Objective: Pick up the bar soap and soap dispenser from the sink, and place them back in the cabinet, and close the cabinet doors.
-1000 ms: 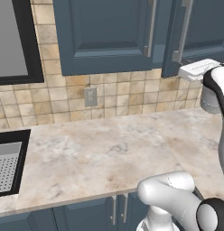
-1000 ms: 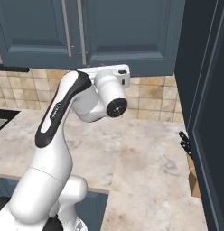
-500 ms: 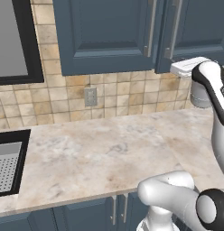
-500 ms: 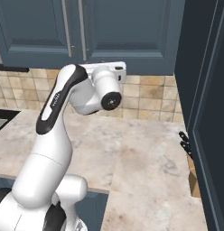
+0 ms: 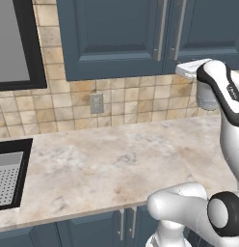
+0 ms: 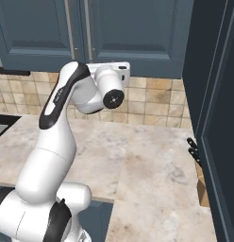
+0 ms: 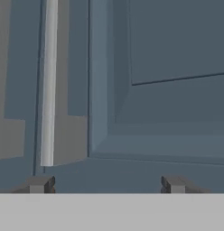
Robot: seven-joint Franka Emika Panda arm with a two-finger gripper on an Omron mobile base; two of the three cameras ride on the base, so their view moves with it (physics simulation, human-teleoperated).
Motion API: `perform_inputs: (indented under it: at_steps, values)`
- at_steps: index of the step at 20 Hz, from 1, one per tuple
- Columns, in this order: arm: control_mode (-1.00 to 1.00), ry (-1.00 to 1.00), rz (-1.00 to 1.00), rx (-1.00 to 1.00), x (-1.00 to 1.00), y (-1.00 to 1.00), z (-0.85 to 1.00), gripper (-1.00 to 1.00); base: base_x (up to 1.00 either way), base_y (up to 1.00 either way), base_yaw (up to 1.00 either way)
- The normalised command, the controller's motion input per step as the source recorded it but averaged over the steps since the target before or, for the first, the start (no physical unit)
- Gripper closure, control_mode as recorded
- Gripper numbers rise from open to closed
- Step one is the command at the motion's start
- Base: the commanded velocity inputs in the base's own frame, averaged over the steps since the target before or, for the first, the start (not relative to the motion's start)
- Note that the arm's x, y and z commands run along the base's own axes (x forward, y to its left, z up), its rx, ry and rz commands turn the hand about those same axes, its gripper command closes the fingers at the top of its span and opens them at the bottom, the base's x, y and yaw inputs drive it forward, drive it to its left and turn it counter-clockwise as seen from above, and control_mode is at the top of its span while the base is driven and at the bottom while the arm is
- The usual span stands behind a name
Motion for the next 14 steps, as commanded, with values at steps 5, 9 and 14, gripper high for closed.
perform_inputs:
  at_steps: [5,9,14]
  values:
    - [-1.00,0.01,0.00,0.00,0.11,0.00,0.00,-1.00,0.00,0.00,0.00]
    - [-1.00,0.02,0.00,0.00,0.06,0.00,0.00,-1.00,0.00,0.00,0.00]
    - [-1.00,0.00,0.00,0.00,0.00,0.00,0.00,-1.00,0.00,0.00,0.00]
